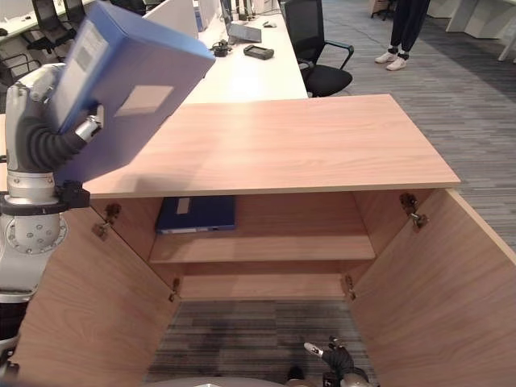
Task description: Put the empty folder in the office cabinet
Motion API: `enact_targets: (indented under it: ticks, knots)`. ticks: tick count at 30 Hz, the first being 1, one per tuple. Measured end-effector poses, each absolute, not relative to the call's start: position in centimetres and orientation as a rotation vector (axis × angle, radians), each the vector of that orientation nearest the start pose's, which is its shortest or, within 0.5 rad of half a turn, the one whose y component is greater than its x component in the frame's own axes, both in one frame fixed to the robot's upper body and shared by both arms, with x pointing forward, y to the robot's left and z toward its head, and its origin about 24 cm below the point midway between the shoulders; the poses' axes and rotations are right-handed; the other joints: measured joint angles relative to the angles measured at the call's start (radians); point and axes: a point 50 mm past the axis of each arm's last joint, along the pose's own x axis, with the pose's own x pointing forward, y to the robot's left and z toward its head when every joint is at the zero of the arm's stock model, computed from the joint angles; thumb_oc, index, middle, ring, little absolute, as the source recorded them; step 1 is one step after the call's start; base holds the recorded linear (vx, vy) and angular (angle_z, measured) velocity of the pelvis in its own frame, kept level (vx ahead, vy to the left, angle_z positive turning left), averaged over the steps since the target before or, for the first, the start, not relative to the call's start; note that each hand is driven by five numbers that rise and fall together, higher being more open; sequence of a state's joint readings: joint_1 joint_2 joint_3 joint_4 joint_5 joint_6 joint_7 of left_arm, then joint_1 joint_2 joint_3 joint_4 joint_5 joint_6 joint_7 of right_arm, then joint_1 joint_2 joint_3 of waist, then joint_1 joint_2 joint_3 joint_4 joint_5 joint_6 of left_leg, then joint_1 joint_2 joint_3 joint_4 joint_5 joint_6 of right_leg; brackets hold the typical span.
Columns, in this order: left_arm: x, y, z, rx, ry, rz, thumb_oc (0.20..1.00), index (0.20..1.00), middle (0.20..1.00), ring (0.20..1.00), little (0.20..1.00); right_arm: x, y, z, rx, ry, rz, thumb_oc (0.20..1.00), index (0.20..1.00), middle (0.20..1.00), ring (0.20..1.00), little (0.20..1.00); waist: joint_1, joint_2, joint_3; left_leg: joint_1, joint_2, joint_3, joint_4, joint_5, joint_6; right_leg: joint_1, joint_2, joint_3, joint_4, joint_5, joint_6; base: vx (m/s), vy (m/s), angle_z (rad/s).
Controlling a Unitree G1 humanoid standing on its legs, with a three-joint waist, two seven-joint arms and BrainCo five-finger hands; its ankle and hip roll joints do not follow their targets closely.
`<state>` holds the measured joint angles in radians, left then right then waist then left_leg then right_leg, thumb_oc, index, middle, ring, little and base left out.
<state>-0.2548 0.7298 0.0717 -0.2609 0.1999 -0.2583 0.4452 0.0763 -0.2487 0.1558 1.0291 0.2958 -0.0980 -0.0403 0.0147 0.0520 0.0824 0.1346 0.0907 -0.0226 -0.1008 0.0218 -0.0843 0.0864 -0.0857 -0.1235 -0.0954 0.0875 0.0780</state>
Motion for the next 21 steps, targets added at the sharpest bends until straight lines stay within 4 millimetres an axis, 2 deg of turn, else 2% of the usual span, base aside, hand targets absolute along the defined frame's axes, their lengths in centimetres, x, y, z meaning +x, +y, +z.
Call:
enact_targets:
  ticks: [2,4,7,8,14,21]
  knots:
    - [24.7,22.8,23.8,0.605,-0.962,0.302,0.200,0.200,0.200,0.200,0.200,11.2,-23.0,-14.7,-0.060,0.991,-0.189,1.000,1.000,1.000,1.000,1.000,0.001,0.003,0.000,0.000,0.000,0.000,0.000,0.000,0.000,0.000,0.000,0.000,0.000,-0.001,0.001,0.00,0.000,0.00]
    - [24.3,22.6,23.4,0.404,-0.928,0.206,0.200,0.200,0.200,0.200,0.200,11.8,-23.0,-14.5,-0.059,0.975,-0.182,1.000,1.000,1.000,1.000,1.000,0.001,0.005,0.000,0.000,0.000,-0.002,0.000,0.000,0.000,0.000,0.000,0.000,0.000,0.000,0.000,0.00,0.000,0.00]
    - [24.1,22.1,23.5,0.275,-0.924,0.121,0.200,0.200,0.200,0.200,0.200,11.9,-23.0,-14.5,-0.058,0.974,-0.179,1.000,1.000,1.000,1.000,1.000,0.004,0.008,-0.001,0.000,0.000,-0.009,0.000,0.000,0.000,0.002,0.000,-0.003,0.000,0.000,-0.001,0.00,0.001,0.01]
    - [24.1,22.0,23.4,0.182,-0.906,0.070,0.200,0.200,0.200,0.200,0.200,12.1,-23.0,-14.5,-0.056,0.972,-0.173,1.000,1.000,1.000,1.000,1.000,0.007,0.010,-0.001,0.000,0.000,-0.009,0.000,0.000,0.000,0.002,0.000,-0.004,0.000,0.000,-0.001,0.00,0.000,0.00]
    - [24.3,22.1,23.1,0.011,-0.859,-0.067,0.200,0.200,0.200,0.200,0.200,12.3,-22.9,-14.5,-0.048,0.983,-0.159,1.000,1.000,1.000,1.000,1.000,0.015,0.020,-0.005,0.000,0.000,-0.010,0.000,0.000,0.000,0.002,0.000,-0.004,0.000,0.000,0.000,0.00,0.000,0.00]
    - [24.1,22.9,20.3,-0.164,-0.724,-0.126,0.200,0.200,0.200,0.200,0.200,12.6,-22.9,-14.4,-0.026,0.974,-0.159,1.000,1.000,1.000,1.000,1.000,0.025,0.024,-0.006,-0.001,0.000,-0.010,0.000,0.000,0.000,0.002,0.000,-0.004,0.000,-0.004,0.002,0.01,0.002,0.00]
